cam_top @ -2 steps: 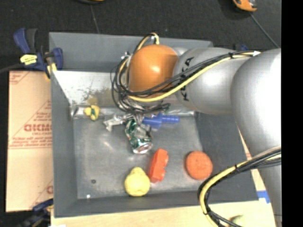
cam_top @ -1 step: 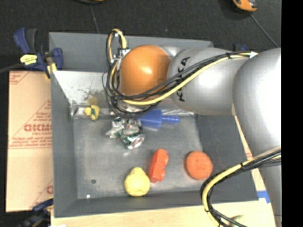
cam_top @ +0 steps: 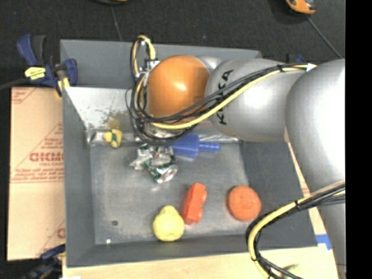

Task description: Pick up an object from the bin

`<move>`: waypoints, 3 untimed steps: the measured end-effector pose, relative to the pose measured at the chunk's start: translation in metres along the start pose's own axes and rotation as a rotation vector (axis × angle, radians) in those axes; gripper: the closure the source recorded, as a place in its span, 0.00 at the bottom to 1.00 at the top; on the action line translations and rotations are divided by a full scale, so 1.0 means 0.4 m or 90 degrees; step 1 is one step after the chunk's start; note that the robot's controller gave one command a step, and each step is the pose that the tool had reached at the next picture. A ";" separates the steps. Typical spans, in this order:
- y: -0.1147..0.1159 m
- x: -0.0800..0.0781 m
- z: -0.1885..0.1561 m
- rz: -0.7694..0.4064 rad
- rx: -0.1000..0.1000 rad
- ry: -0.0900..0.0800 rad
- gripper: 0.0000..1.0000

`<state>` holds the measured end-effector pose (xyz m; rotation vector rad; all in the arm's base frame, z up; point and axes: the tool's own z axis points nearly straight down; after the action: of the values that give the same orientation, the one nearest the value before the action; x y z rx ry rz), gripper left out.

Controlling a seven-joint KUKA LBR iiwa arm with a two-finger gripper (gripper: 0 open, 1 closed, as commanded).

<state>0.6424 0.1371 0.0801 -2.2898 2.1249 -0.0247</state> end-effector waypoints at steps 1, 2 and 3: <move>0.008 -0.002 -0.074 0.001 -0.006 -0.002 1.00; 0.006 -0.004 -0.157 0.000 -0.005 -0.002 1.00; 0.003 -0.004 -0.216 0.001 -0.003 -0.002 1.00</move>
Offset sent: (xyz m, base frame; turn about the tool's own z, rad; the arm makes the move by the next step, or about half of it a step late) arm -0.0028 0.0001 0.0144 0.0014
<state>0.6390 0.1383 0.1666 -2.2901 2.1271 -0.0149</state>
